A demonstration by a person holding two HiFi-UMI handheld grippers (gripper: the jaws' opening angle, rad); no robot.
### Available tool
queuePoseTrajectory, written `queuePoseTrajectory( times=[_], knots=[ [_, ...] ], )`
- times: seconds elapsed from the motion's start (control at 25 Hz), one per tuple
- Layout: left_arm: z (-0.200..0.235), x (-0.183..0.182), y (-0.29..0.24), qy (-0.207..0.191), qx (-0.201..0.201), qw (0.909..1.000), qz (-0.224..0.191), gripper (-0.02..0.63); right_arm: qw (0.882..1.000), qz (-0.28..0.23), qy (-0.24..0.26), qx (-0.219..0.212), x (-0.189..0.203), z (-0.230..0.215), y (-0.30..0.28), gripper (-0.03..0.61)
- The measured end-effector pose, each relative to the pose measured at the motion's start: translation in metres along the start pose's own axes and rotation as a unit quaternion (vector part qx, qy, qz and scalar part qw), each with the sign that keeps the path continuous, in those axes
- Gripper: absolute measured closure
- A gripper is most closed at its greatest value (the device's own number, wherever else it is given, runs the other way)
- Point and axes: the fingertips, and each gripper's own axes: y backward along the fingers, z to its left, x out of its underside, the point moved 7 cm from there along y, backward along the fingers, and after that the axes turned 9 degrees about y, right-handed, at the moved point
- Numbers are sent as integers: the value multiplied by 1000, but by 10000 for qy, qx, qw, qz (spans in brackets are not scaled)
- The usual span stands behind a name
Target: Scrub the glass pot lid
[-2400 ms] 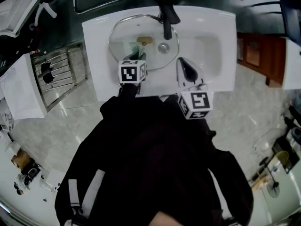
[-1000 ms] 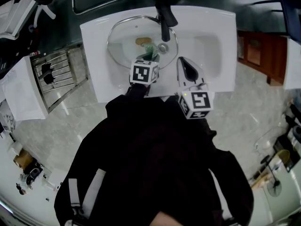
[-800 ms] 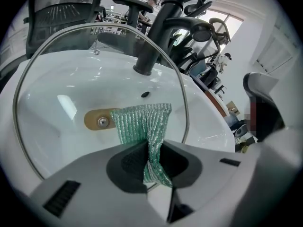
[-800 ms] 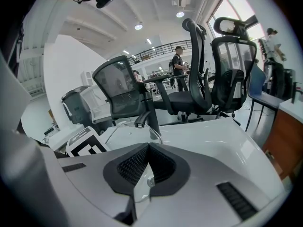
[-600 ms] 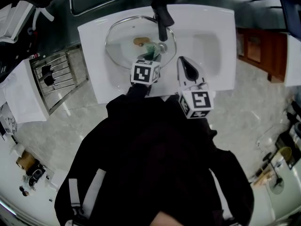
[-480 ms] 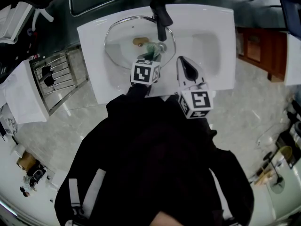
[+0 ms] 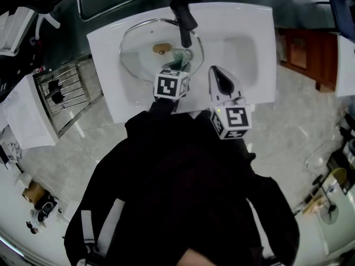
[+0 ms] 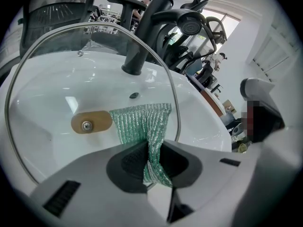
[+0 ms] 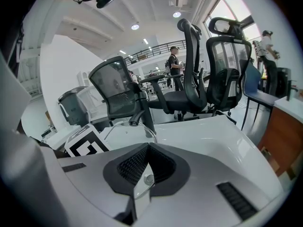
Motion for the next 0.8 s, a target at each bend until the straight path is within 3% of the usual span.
queuePoseTrajectory(
  times=[0.8],
  knots=[
    [-20,-6,-7,-164,245,9995,88,552,9999,-31,-88,126,1,-7,6,575]
  ],
)
